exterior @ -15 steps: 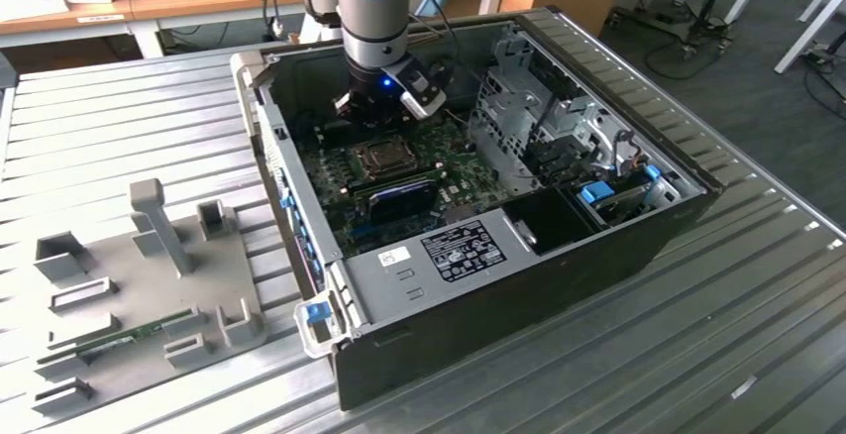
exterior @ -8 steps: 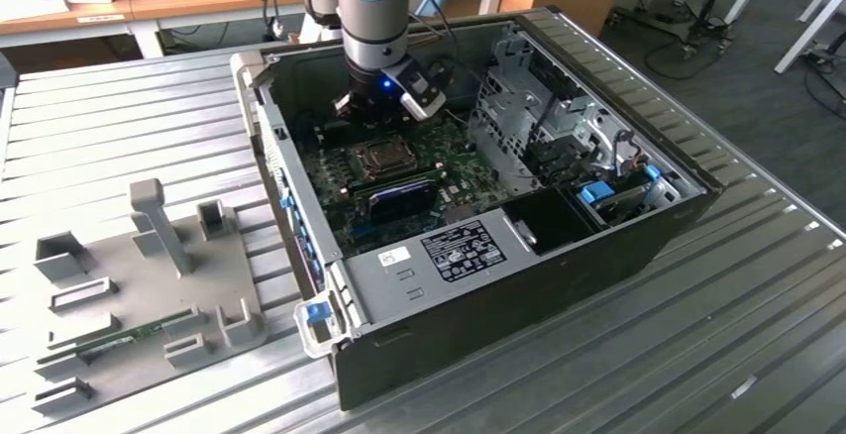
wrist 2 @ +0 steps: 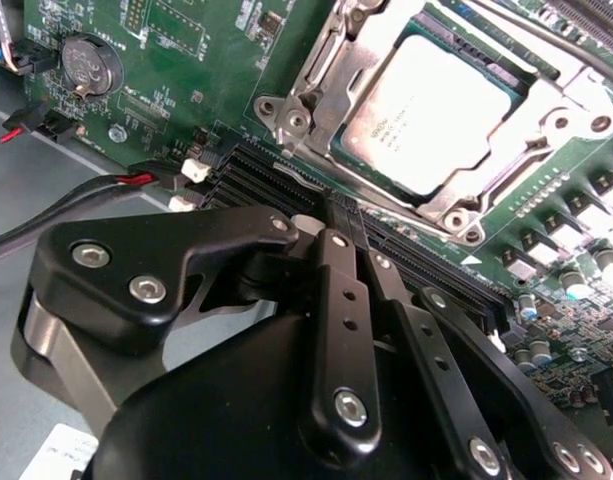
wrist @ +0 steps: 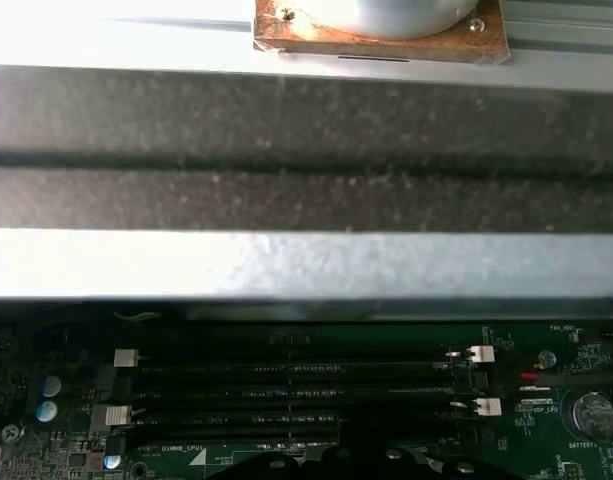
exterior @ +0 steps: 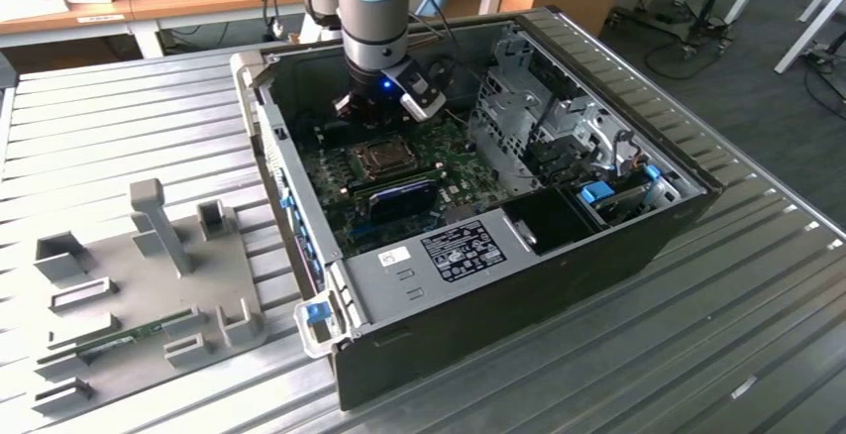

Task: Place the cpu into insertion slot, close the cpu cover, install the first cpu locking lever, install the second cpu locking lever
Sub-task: 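Install the first cpu locking lever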

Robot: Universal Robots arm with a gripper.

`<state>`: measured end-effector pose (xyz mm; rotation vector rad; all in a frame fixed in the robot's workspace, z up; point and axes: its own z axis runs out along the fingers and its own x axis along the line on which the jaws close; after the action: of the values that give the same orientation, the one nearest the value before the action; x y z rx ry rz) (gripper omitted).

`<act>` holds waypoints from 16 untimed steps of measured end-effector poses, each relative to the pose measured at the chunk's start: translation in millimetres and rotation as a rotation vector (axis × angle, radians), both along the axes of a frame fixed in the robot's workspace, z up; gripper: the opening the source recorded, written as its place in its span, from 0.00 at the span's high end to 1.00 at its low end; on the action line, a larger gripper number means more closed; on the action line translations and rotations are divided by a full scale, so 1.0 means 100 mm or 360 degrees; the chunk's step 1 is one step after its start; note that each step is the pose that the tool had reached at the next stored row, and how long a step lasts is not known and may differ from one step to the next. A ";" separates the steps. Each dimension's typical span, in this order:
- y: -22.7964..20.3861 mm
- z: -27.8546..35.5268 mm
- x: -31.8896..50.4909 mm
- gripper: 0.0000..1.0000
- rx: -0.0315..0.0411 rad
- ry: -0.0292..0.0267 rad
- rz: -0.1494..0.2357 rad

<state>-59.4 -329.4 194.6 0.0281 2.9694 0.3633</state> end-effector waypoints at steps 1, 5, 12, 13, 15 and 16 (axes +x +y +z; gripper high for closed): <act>0.000 -0.003 0.000 0.89 0.0000 0.00000 0.0000; -0.001 -0.010 0.000 0.89 0.0000 0.00002 0.0000; -0.014 -0.015 0.001 0.89 0.0000 0.00001 0.0000; -0.014 -0.015 0.001 0.89 0.0000 0.00000 0.0000; -0.015 -0.015 0.001 0.89 0.0000 0.00001 0.0000; -0.015 -0.014 0.001 0.89 0.0000 0.00002 0.0000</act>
<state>-59.3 -330.9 193.1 0.0281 2.9695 0.3631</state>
